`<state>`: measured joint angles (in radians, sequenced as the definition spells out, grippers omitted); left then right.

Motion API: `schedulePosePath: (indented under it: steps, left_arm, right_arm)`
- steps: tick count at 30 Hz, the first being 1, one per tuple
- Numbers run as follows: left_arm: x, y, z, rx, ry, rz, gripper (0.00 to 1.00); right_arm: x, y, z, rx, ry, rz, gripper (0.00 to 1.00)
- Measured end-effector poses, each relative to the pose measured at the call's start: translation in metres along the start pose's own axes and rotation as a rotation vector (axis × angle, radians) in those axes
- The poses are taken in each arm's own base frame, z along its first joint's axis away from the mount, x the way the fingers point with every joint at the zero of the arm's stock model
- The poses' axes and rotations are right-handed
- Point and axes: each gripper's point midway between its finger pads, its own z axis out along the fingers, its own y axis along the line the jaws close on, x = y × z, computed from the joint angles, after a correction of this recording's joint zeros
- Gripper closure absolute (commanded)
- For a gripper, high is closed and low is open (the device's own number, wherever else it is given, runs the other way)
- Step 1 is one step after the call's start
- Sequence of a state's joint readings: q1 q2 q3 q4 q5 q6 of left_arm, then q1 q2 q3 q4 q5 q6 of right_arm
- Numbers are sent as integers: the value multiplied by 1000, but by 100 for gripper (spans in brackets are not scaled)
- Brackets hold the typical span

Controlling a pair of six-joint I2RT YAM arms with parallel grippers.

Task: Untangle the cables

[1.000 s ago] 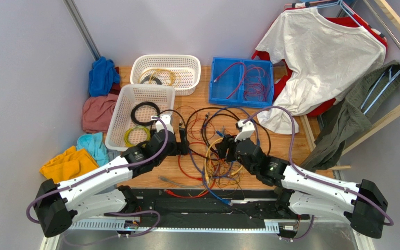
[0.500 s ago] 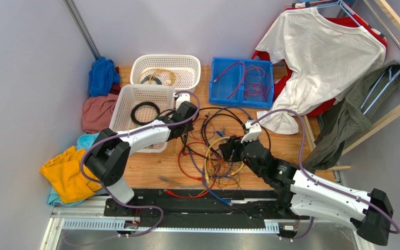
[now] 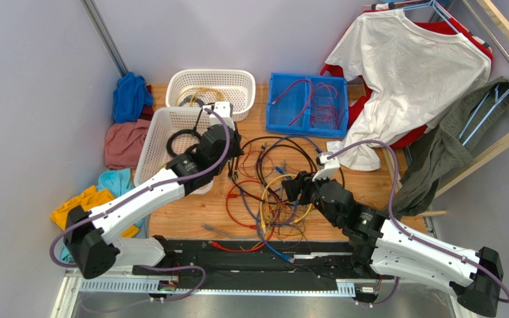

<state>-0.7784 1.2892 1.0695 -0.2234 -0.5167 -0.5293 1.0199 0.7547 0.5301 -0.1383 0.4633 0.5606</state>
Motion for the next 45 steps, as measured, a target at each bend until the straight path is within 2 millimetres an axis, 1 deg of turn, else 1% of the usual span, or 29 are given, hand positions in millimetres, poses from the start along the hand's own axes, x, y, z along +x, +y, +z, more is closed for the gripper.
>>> schedulePosePath:
  steps: [1, 3, 4, 5, 7, 9, 10, 11, 13, 14, 15, 16, 17, 18, 20, 21, 23, 26, 28, 32, 35, 37, 38, 40, 41, 45]
  left_arm:
    - [-9, -11, -13, 44, -28, 1, 100]
    - [-16, -37, -34, 132, -57, 12, 100]
    - [-15, -48, -41, 168, -59, 22, 100]
    - [-10, -63, -49, 210, -53, 37, 100]
    - [8, -84, -57, 270, -17, 71, 100]
    - [32, -103, -61, 317, 26, 106, 100]
    - [44, -109, -61, 331, 46, 122, 100]
    - [62, -115, -61, 346, 80, 143, 100]
    - [93, -119, -56, 350, 139, 176, 100]
    - [109, -118, -52, 341, 171, 193, 100]
    - [122, -116, -48, 329, 197, 207, 81]
    - [135, -113, -42, 312, 223, 222, 68]
    - [145, -110, -38, 295, 246, 237, 58]
    - [154, -108, -35, 280, 265, 250, 39]
    - [167, -101, -30, 245, 296, 263, 26]
    - [169, -99, -30, 238, 302, 274, 16]
    - [170, -93, -30, 210, 309, 276, 15]
    - [164, -89, -31, 188, 295, 267, 15]
    - [153, -86, -36, 187, 272, 249, 15]
    - [131, -76, -53, 203, 219, 190, 17]
    - [125, -64, -61, 197, 194, 153, 19]
    - [128, -53, -64, 179, 191, 136, 20]
    - [131, -47, -63, 166, 197, 124, 22]
    - [141, -33, -59, 139, 223, 104, 25]
    - [148, -24, -55, 118, 242, 89, 29]
    - [172, 8, -44, 30, 312, 56, 35]
  right_arm:
    - [-1, 0, -1, -2, -4, 2, 43]
    - [-4, 0, -2, -4, -13, 7, 44]
    - [-5, 0, -3, -2, -15, 7, 44]
    - [-6, -1, -4, 0, -17, 7, 44]
    - [-8, -3, -7, 9, -22, 7, 44]
    - [-12, -5, -11, 16, -32, 8, 44]
    - [-16, -6, -13, 18, -43, 10, 44]
    - [-20, -7, -17, 18, -57, 14, 44]
    - [-31, -8, -23, 19, -87, 22, 44]
    - [-36, -8, -26, 19, -100, 26, 43]
    - [-40, -8, -28, 21, -113, 28, 43]
    - [-44, -9, -30, 23, -122, 30, 43]
    - [-46, -9, -32, 24, -130, 31, 43]
    - [-48, -10, -33, 27, -136, 31, 43]
    - [-48, -11, -33, 35, -136, 27, 43]
    - [-46, -13, -32, 42, -128, 21, 43]
    - [-41, -16, -30, 57, -110, 8, 43]
    - [-34, -20, -28, 78, -87, -9, 43]
    - [-33, -23, -28, 91, -88, -13, 43]
    - [-28, -33, -26, 135, -93, -19, 43]
    - [-17, -46, -21, 188, -72, -27, 43]
    - [-11, -54, -18, 222, -50, -33, 43]
    - [-8, -56, -16, 232, -41, -34, 43]
    - [-5, -58, -15, 239, -26, -34, 43]
    - [-4, -57, -15, 236, -23, -31, 43]
    - [-5, -55, -16, 223, -23, -21, 43]
